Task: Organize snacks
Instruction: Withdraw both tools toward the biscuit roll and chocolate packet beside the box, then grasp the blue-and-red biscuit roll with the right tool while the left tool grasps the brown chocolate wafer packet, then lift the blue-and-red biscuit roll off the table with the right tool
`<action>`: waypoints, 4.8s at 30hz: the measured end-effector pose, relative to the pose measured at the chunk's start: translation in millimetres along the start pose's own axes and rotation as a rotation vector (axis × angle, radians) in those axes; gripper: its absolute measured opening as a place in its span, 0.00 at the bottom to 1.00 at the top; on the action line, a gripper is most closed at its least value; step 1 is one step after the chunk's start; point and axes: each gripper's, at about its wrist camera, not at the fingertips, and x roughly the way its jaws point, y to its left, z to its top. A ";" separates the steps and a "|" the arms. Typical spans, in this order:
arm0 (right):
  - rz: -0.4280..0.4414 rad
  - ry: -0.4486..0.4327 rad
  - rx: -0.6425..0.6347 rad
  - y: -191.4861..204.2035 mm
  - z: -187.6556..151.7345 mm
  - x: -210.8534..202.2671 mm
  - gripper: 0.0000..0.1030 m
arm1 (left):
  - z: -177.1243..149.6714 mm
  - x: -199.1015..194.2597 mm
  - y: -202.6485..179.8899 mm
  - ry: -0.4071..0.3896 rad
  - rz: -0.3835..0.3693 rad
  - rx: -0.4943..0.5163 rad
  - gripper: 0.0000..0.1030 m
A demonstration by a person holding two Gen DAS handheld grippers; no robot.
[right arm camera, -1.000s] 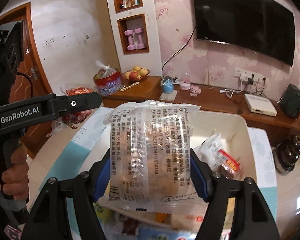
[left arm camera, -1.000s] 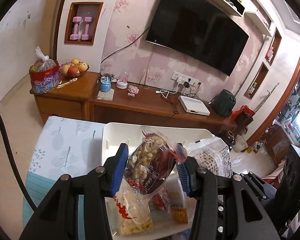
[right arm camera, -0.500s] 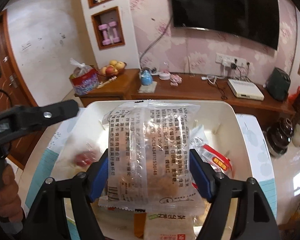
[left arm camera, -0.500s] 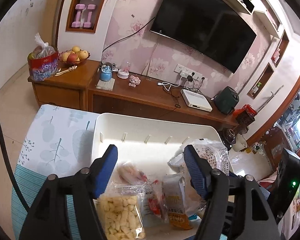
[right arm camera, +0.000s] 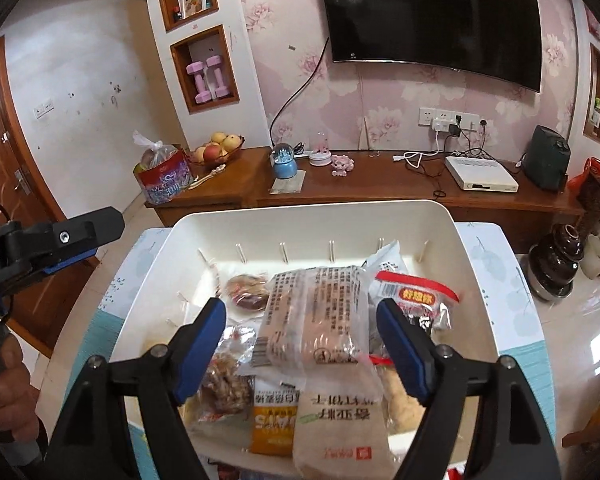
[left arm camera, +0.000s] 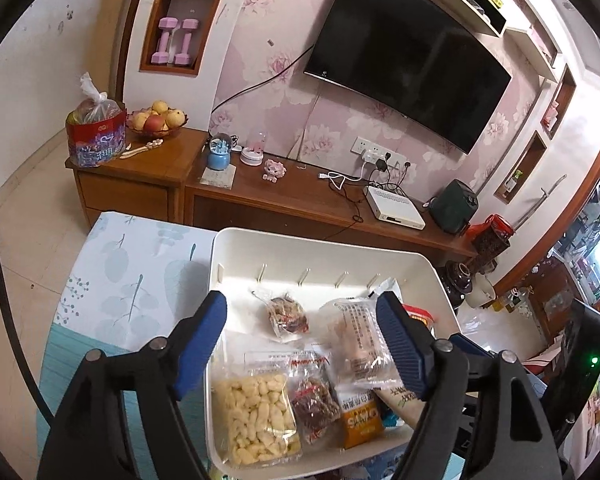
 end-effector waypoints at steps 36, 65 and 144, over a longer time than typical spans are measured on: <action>0.186 0.141 -0.112 -79.6 -65.5 -97.5 0.76 | -118.8 -74.0 -83.1 0.087 0.176 -0.189 0.82; 0.216 0.188 -0.471 -103.9 -112.4 -51.6 0.76 | -172.8 -9.6 -28.8 0.249 0.368 -0.319 0.82; 0.327 0.303 -0.382 -112.0 -155.4 -57.2 0.41 | -222.1 20.4 -41.6 0.337 0.402 -0.320 0.40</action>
